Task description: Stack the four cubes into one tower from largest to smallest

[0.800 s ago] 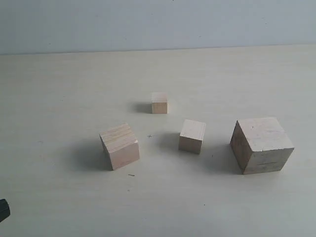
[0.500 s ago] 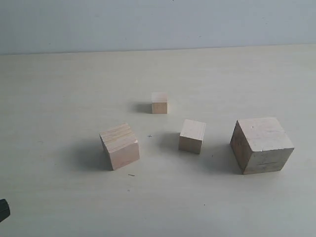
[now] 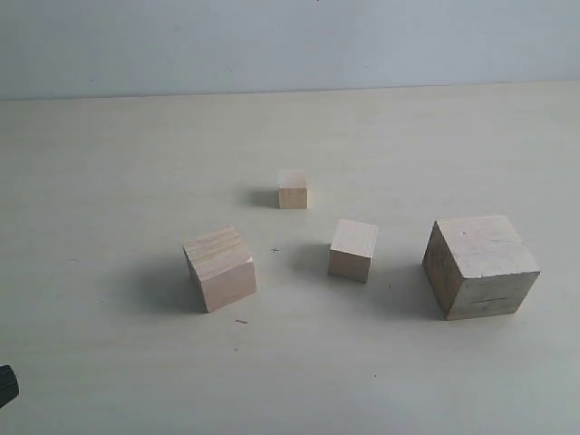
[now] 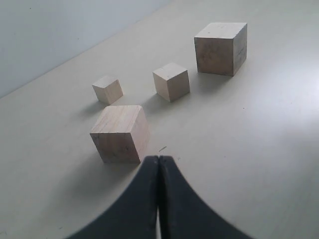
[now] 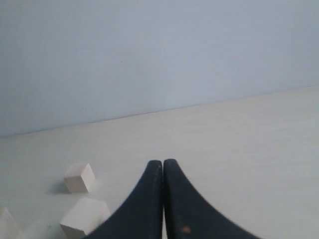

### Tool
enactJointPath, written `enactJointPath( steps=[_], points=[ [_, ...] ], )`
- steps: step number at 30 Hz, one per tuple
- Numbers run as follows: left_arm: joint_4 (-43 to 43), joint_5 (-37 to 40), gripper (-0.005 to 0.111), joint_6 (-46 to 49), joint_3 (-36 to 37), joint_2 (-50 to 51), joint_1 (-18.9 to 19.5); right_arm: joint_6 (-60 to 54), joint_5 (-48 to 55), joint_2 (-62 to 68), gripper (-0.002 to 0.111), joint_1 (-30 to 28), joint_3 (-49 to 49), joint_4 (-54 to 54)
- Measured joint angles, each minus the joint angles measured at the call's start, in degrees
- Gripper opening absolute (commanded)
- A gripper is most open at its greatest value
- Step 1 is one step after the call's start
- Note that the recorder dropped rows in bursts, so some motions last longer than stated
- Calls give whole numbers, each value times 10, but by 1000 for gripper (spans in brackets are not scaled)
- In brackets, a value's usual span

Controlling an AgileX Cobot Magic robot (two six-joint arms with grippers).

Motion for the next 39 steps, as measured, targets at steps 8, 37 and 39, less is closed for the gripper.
enactJointPath(
  steps=[8, 37, 39],
  points=[
    [0, 0, 0, 0, 0, 0, 0, 169, -123, 0, 0, 0, 0, 165],
    [0, 0, 0, 0, 0, 0, 0, -77, 545, 506, 83, 0, -513, 51],
    [0, 0, 0, 0, 0, 0, 0, -79, 519, 525, 87, 0, -507, 59]
  ],
)
